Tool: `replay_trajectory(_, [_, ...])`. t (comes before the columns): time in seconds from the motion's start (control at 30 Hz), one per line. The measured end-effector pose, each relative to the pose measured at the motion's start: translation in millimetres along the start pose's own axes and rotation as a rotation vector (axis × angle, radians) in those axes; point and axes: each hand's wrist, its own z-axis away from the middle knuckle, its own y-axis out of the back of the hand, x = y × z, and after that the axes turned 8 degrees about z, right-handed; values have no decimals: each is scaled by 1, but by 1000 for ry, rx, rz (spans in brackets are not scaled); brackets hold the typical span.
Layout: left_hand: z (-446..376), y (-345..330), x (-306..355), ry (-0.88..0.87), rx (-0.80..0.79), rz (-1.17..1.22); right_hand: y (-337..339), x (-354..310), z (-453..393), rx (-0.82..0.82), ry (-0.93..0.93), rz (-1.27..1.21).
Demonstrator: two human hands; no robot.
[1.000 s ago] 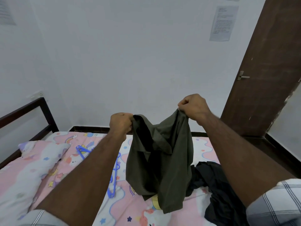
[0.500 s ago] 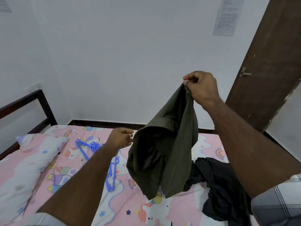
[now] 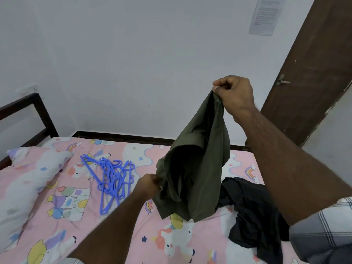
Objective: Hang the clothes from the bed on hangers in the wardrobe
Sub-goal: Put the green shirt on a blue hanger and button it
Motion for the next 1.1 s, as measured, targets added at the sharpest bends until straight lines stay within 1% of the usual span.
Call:
replay_trajectory(0.1, [5, -18, -9, 19, -2, -41, 1, 1, -2, 3, -9, -32])
replay_trajectory(0.17, [5, -26, -12, 21, 58, -41, 1, 2, -3, -4, -23, -49])
replay_trajectory(0.27, [1, -26, -8, 14, 139, 8, 3, 5, -3, -24, -29, -64])
replay_trajectory(0.37, [-6, -13, 1, -32, 226, 66, 8, 8, -5, -40, -8, -59])
replay_trajectory(0.43, [-11, -4, 9, -70, 256, 139, 10, 10, -5, -51, -1, -63])
replay_trajectory(0.53, [-15, 2, 24, -98, 227, 196, 13, 12, -4, -63, 2, -63])
replay_trajectory(0.6, [-18, 1, 28, -103, 179, 179, 15, 14, -4, -66, -3, -69])
replay_trajectory(0.73, [-16, -13, 13, -41, -3, 42, 14, 19, -3, -77, -47, -94])
replay_trajectory(0.83, [-12, -27, 2, -37, 28, 0, 9, 23, 4, -104, -72, -127])
replay_trajectory(0.9, [-14, -34, 0, -31, 71, 33, 4, 28, 8, -117, -93, -138])
replay_trajectory(0.97, [-16, -36, -3, 14, 83, 106, 0, 37, 8, -114, -128, -129])
replay_trajectory(1.03, [-21, -32, -10, 73, 137, 261, -1, 53, 7, -98, -190, -94])
replay_trajectory(1.1, [-28, -23, -23, 122, 235, 435, -2, 75, 6, -89, -255, -30])
